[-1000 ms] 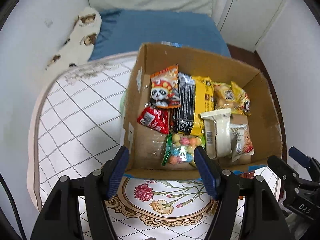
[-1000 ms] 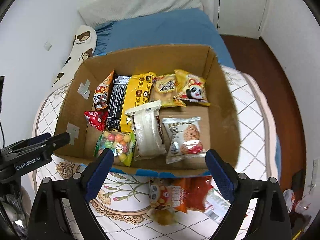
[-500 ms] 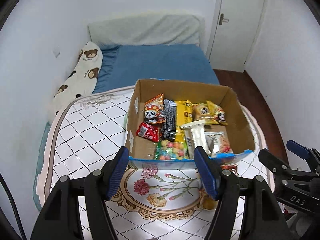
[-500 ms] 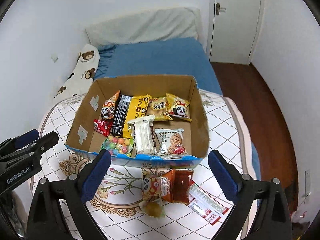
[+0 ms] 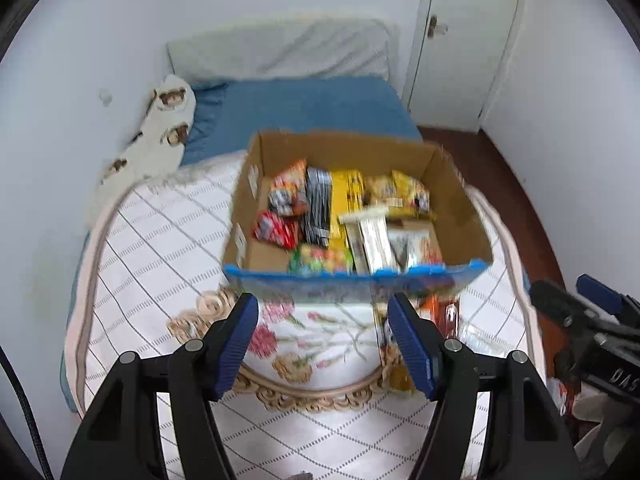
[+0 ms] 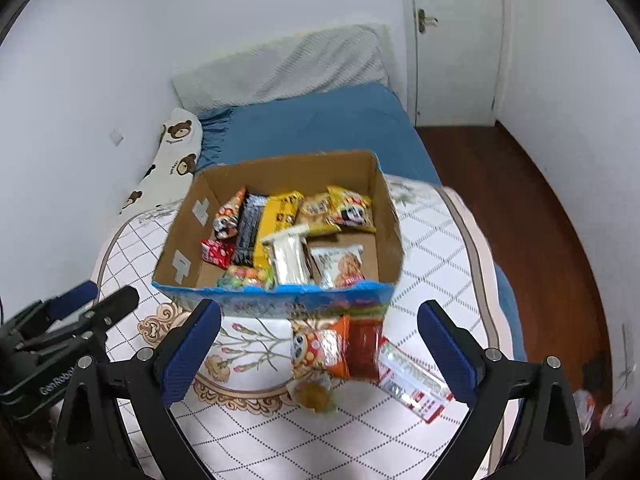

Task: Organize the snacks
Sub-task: 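Lift both tools out of the box, then grasp the orange CUICUIJIAO bag with the left tool while the right grasps the red-white stick packet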

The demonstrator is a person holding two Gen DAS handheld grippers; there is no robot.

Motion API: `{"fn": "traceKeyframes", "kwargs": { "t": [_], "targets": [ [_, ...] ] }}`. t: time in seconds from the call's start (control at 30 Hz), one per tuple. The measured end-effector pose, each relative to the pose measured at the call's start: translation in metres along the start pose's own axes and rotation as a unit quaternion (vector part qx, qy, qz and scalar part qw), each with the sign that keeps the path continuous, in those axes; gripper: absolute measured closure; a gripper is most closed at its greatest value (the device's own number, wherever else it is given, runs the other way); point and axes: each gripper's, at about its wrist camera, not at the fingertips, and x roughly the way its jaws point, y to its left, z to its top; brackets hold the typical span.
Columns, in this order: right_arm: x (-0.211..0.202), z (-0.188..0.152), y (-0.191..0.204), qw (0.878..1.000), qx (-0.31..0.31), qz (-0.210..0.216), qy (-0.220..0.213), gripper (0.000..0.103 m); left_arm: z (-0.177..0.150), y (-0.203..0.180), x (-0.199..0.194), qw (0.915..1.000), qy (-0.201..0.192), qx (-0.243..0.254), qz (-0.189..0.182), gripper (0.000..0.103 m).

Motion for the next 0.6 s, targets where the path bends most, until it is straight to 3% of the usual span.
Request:
{"fn": "traceKeyframes", "kwargs": {
  "t": [0.17, 0.27, 0.33, 0.47, 0.53, 0.6],
  "targets": [
    [0.038, -0.022, -0.047, 0.997, 0.047, -0.012, 0.056, 0.002, -0.020, -0.028, 0.056, 0.9968, 0.075, 0.027, -0.002, 0.037],
    [0.071, -0.037, -0.076, 0.992, 0.069, -0.012, 0.102, 0.002, -0.033, -0.060, 0.093, 0.9895, 0.107, 0.097, -0.001, 0.037],
    [0.091, -0.050, -0.095, 0.988, 0.082, -0.012, 0.132, 0.002, -0.041, -0.085, 0.112, 0.9782, 0.118, 0.171, 0.008, 0.037],
    [0.110, -0.068, -0.118, 0.983, 0.082, -0.019, 0.161, 0.002, -0.053, -0.129, 0.141, 0.9417, 0.109, 0.317, 0.029, 0.037],
    [0.116, -0.072, -0.124, 0.982, 0.081, -0.016, 0.169, 0.002, -0.060, -0.147, 0.153, 0.9175, 0.107, 0.381, 0.036, 0.037],
    [0.119, -0.076, -0.133, 0.981, 0.076, -0.018, 0.178, 0.002, -0.068, -0.163, 0.170, 0.8879, 0.122, 0.442, 0.037, 0.037]
  ]
}}
